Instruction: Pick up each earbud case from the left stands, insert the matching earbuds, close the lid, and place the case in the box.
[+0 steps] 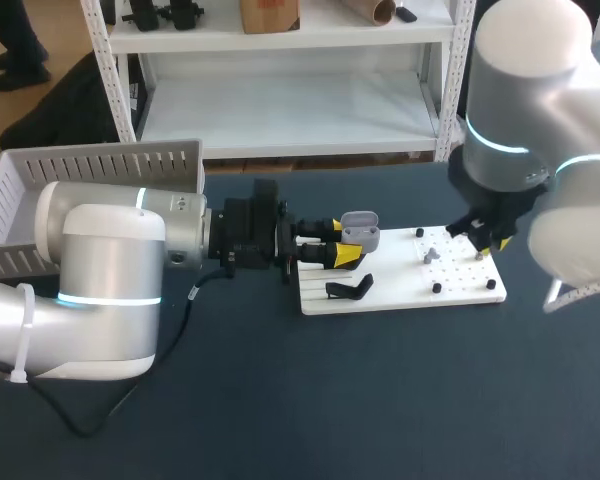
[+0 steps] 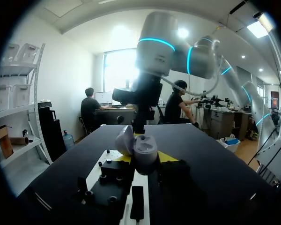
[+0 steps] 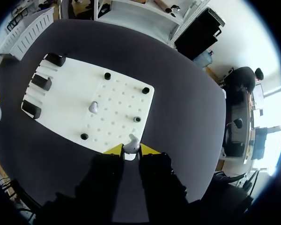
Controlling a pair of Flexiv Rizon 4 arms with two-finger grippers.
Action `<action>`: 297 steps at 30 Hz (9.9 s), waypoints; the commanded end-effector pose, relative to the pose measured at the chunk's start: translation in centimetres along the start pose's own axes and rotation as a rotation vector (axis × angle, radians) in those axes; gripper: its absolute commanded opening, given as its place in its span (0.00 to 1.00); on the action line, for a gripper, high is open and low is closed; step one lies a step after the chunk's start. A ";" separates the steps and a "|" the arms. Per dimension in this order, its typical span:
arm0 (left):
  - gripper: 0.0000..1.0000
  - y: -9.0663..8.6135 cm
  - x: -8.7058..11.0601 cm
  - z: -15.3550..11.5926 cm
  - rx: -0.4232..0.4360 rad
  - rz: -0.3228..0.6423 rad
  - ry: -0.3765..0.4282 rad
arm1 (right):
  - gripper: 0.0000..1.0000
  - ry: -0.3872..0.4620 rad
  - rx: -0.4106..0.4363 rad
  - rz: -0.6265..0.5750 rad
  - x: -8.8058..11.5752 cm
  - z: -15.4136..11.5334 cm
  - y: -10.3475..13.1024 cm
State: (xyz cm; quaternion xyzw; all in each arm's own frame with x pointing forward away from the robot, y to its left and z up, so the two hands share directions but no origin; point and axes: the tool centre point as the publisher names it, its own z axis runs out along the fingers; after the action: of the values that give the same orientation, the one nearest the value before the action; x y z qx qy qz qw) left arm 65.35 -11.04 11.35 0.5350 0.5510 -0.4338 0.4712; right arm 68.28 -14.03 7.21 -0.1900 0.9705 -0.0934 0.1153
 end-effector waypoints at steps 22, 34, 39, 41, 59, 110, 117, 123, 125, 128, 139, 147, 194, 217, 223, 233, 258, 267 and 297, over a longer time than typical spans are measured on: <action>0.00 -0.1 0.1 0.0 -0.006 0.002 -0.003 | 0.00 -0.052 -0.024 0.073 1.1 -1.5 1.0; 0.00 -0.1 0.1 0.0 -0.006 0.002 -0.003 | 0.00 0.005 0.040 0.634 1.5 -9.8 3.9; 0.00 -0.1 0.1 0.0 -0.006 0.002 -0.003 | 0.00 0.030 0.043 0.710 1.1 -11.6 6.2; 0.00 -0.1 0.1 0.0 -0.006 0.002 -0.003 | 0.00 0.033 0.039 0.762 1.0 -12.2 7.1; 0.00 -0.1 0.1 0.0 -0.006 0.002 -0.003 | 0.00 0.083 -0.101 0.799 1.2 -13.2 10.6; 0.00 -0.1 0.1 0.0 -0.006 0.002 -0.003 | 0.00 0.057 -0.021 0.865 -4.5 -12.9 16.4; 0.00 -0.1 0.1 0.0 -0.006 0.002 -0.003 | 0.00 0.056 -0.034 0.864 -4.8 -12.8 17.0; 0.00 -0.1 0.1 0.0 -0.006 0.002 -0.003 | 0.00 0.060 -0.028 0.859 -4.8 -12.2 16.9; 0.00 -0.1 0.1 0.0 -0.006 0.002 -0.003 | 0.00 0.061 -0.026 0.862 -4.9 -12.1 16.8; 0.00 -0.1 0.1 0.0 -0.006 0.002 -0.003 | 0.00 0.065 -0.024 0.867 -4.8 -11.9 16.7; 0.00 -0.1 0.1 0.0 -0.006 0.002 -0.003 | 0.00 0.070 -0.025 0.873 -5.0 -11.7 16.7; 0.00 -0.1 0.1 0.0 -0.006 0.002 -0.003 | 0.00 0.081 -0.022 0.872 -4.9 -11.3 16.8; 0.00 -0.1 0.1 0.0 -0.006 0.002 -0.003 | 0.41 -0.215 -0.298 0.892 0.5 -8.8 9.6; 0.00 -0.1 0.1 0.0 -0.006 0.002 -0.003 | 0.46 -0.132 -0.337 0.794 -3.4 0.4 9.5; 0.00 -0.1 0.1 0.0 -0.006 0.002 -0.003 | 1.00 -0.113 -0.338 0.813 -3.6 0.6 9.0; 0.00 -0.1 0.1 0.0 -0.006 0.002 -0.003 | 1.00 -0.113 -0.338 0.813 -3.6 0.6 9.0; 0.00 -0.1 0.1 0.0 -0.006 0.002 -0.003 | 0.32 -0.110 -0.380 0.688 -5.2 3.2 7.6; 0.00 -0.1 0.1 0.0 -0.006 0.002 -0.003 | 0.33 -0.112 -0.368 0.689 -5.1 3.2 6.6; 0.00 -0.1 0.1 0.0 -0.006 0.002 -0.003 | 0.31 -0.071 -0.364 0.623 -5.1 4.2 6.3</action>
State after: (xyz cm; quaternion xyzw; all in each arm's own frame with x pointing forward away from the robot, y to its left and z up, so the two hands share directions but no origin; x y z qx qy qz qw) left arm 65.34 -11.02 11.34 0.5350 0.5509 -0.4338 0.4713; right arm 71.56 -6.95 2.84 0.0938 0.9777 0.1281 0.1375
